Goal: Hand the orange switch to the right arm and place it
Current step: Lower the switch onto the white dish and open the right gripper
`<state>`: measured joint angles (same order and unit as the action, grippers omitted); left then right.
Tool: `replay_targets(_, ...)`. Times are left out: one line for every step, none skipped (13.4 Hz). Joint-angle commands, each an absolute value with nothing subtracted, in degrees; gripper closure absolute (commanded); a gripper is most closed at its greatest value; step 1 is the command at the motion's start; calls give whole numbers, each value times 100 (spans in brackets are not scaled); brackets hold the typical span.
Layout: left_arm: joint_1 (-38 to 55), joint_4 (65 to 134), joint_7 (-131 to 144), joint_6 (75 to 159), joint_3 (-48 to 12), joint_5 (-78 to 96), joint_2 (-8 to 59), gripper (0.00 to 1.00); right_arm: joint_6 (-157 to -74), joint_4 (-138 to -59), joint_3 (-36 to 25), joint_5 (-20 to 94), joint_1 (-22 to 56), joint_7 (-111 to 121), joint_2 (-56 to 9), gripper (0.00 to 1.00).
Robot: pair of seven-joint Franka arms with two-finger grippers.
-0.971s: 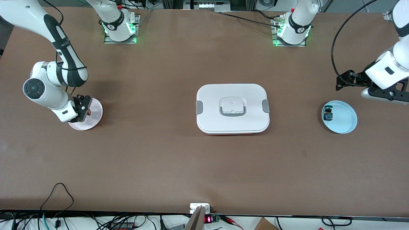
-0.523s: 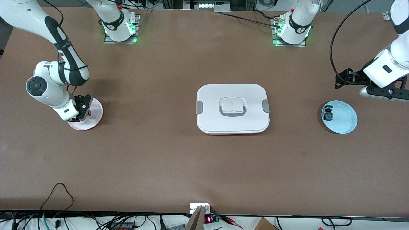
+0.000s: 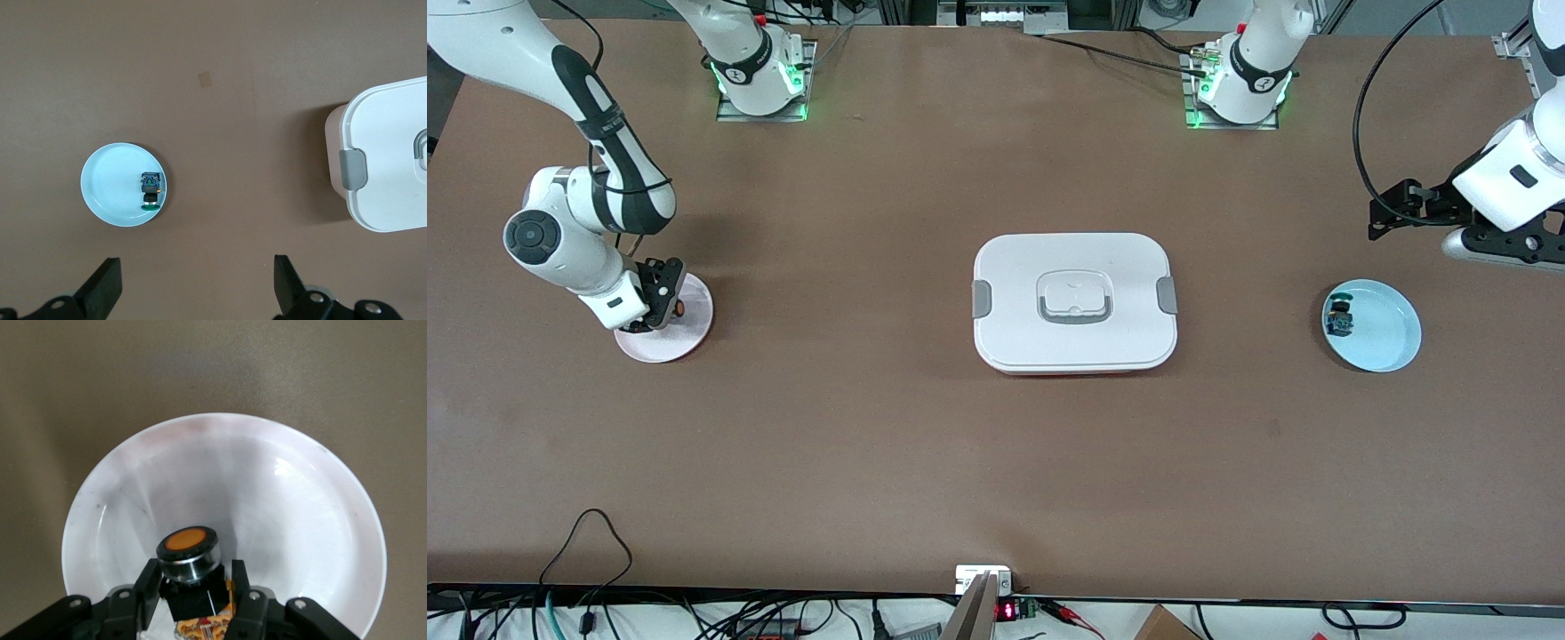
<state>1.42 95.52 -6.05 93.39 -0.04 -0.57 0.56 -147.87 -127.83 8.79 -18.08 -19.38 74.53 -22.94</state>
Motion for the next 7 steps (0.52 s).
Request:
replay_targets(106, 9343, -615, 9211, 17, -141, 105, 0, -14845, -12745, 958, -1811, -2039, 7357, -2171, 0)
replay_targets(114, 9308, -563, 9194, 26, -141, 105, 0, -14819, -12701, 967, -1811, -2039, 7304, -2049, 0)
replay_targets(114, 9308, -563, 9193, 26, -149, 105, 0, -14775, -12622, 975, -1811, -2030, 7304, -1917, 0)
replay_targets(106, 9299, -589, 9193, 26, -141, 114, 0, -14705, -12456, 984, -1802, -2013, 7304, -1838, 0)
replay_targets(114, 9299, -615, 9193, 26, -141, 123, 0, -14565, -12289, 993, -1750, -2004, 7304, -1802, 0)
replay_targets(106, 9299, -624, 9193, 26, -141, 132, 0, -14363, -12104, 1002, -1462, -1978, 7312, -1758, 0)
replay_targets(114, 9299, -624, 9193, 26, -132, 132, 0, -14022, -11955, 1002, -1076, -1978, 7321, -1732, 0)
